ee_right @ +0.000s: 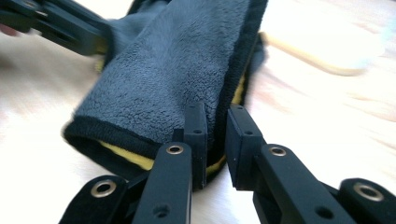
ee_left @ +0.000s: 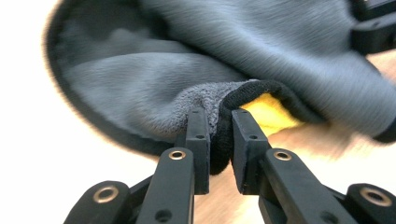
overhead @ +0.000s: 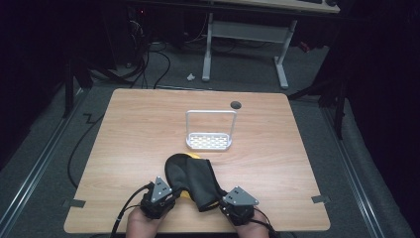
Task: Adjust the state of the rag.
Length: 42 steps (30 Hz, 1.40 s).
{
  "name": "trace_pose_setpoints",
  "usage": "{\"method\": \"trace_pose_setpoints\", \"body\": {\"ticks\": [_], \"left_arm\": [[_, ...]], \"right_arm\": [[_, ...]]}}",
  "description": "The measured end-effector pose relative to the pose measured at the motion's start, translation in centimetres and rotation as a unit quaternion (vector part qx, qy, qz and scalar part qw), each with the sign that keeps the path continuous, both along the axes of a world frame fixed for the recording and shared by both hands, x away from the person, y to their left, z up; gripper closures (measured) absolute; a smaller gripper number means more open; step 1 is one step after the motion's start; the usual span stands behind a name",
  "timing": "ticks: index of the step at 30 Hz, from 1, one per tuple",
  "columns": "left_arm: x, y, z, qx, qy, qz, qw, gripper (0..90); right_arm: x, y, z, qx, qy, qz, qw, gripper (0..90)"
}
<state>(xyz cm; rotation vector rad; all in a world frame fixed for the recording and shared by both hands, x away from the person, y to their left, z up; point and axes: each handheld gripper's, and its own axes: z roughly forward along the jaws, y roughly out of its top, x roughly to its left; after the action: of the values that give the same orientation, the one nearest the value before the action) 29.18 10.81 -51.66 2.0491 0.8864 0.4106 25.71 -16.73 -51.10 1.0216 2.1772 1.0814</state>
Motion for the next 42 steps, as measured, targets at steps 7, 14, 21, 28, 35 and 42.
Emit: {"method": "trace_pose_setpoints", "body": {"ticks": [7,14,21,28,35,42], "left_arm": [[1.1,3.5,0.7,-0.003,-0.006,0.047,0.9989,79.2],[2.7,6.6,0.5,-0.010,0.009,0.091,0.9957,79.1],[2.9,7.2,0.6,-0.021,0.013,0.093,0.9954,77.0],[1.9,6.1,1.4,-0.008,-0.003,0.081,0.9967,61.5],[0.7,7.8,2.2,-0.025,-0.010,0.113,0.9932,54.8],[-0.8,7.4,3.2,-0.043,-0.052,0.121,0.9904,55.6]], "right_arm": [[0.7,-4.3,0.6,0.024,-0.003,-0.061,0.9979,80.1],[2.1,-8.3,0.3,0.021,0.004,-0.123,0.9921,82.1],[2.7,-9.4,0.1,0.033,0.019,-0.136,0.9900,80.6],[1.9,-4.7,-0.3,0.032,0.041,-0.062,0.9967,59.3],[2.2,-1.6,-1.0,0.000,0.057,-0.022,0.9982,44.7],[2.9,-1.3,-1.8,-0.017,0.080,-0.024,0.9964,45.3]]}}
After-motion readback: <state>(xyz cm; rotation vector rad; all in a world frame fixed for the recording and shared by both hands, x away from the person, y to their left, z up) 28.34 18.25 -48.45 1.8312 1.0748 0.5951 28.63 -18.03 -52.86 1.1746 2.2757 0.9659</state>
